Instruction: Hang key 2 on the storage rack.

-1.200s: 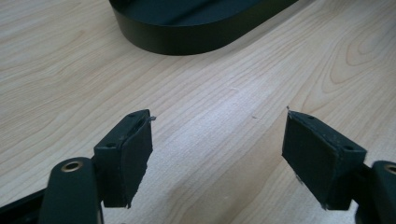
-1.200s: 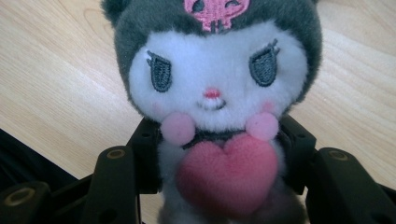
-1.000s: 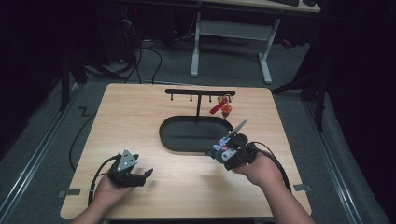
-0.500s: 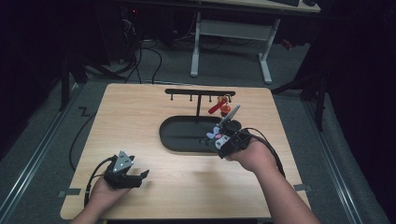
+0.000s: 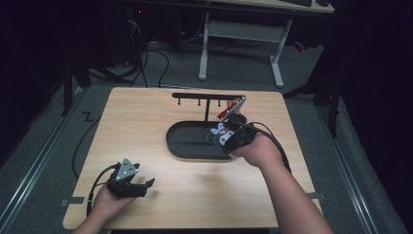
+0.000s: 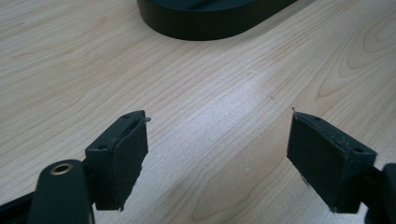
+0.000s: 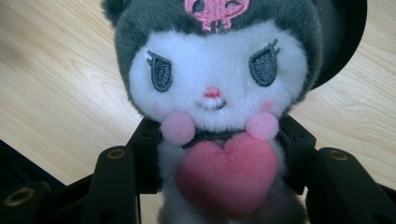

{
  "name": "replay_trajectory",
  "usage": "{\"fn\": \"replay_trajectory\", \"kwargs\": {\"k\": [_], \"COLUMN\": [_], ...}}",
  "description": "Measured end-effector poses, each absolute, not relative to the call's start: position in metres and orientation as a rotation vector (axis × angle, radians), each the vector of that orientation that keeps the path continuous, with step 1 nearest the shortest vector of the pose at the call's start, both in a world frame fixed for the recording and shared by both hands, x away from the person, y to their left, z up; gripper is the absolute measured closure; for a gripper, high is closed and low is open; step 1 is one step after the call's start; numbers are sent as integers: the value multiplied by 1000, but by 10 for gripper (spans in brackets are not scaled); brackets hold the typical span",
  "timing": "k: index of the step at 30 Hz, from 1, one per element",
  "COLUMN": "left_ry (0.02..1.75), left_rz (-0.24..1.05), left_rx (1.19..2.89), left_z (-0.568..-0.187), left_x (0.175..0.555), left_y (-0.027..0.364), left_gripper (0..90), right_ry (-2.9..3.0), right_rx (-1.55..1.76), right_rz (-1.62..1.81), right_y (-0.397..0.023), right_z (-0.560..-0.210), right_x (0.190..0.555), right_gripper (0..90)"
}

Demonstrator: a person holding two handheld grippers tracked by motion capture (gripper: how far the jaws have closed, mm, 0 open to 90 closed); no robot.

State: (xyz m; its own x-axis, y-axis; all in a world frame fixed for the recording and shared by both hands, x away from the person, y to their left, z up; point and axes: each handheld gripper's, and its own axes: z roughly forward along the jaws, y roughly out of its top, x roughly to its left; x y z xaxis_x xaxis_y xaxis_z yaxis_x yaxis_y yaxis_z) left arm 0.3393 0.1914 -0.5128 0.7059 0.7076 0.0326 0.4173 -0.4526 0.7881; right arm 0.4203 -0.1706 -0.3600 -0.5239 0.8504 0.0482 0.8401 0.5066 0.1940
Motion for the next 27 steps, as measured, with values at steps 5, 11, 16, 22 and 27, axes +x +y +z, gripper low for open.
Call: {"fn": "replay_trajectory", "kwargs": {"k": [5, 11, 16, 22, 27], "left_ry": [873, 869, 867, 866, 861], "left_rz": [464, 461, 460, 455, 453], "left_rx": [2092, 2102, 2107, 2107, 2108], "left_z": [-512, -514, -514, -514, -514], "left_x": [342, 342, 343, 343, 343], "left_y": [194, 193, 192, 193, 192], "left_gripper": [212, 211, 212, 212, 212], "right_ry": [2687, 2690, 2685, 2682, 2682], "right_rx": [1524, 1525, 1533, 1539, 1526], "right_rz": [308, 284, 282, 282, 264], "right_y": [-167, -162, -157, -152, -145], "right_z": [-356, -351, -346, -341, -338], "right_x": [432, 448, 458, 467, 472], "right_gripper": [469, 469, 469, 469, 468]}}
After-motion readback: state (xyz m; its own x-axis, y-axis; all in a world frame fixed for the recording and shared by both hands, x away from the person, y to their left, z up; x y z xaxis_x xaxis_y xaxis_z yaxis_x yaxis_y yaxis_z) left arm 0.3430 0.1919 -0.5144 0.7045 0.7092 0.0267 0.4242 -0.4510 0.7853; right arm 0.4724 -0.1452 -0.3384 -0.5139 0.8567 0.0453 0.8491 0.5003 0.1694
